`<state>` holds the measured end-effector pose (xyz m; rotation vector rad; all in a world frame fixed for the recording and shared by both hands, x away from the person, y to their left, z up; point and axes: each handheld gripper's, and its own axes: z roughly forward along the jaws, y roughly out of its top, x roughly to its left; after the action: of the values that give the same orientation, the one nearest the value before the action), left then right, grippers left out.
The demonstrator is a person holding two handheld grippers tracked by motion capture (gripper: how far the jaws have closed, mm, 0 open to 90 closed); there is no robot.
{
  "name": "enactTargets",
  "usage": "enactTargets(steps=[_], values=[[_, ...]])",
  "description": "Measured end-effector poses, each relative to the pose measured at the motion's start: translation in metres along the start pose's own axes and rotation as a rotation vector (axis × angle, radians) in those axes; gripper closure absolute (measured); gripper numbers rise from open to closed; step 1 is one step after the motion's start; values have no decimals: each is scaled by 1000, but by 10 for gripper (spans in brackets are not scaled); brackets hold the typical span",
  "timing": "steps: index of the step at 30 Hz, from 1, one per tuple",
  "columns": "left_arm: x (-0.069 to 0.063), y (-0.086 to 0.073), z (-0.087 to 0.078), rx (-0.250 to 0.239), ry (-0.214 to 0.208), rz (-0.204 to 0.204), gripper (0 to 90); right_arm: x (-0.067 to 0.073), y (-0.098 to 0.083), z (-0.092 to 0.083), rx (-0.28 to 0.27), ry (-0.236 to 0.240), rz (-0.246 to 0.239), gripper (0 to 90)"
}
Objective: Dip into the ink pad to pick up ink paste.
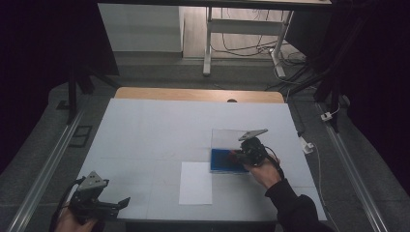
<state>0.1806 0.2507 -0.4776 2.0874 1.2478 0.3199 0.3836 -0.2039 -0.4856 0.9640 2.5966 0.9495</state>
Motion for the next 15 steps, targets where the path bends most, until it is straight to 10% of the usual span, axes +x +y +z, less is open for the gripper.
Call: enactTargets(steps=[5, 15], values=[[0, 0, 0, 2, 1, 0, 36, 11, 2, 0, 14, -45, -72, 803], [0, 0, 0, 1, -1, -1, 36, 6, 2, -6, -27, -1, -24, 799]])
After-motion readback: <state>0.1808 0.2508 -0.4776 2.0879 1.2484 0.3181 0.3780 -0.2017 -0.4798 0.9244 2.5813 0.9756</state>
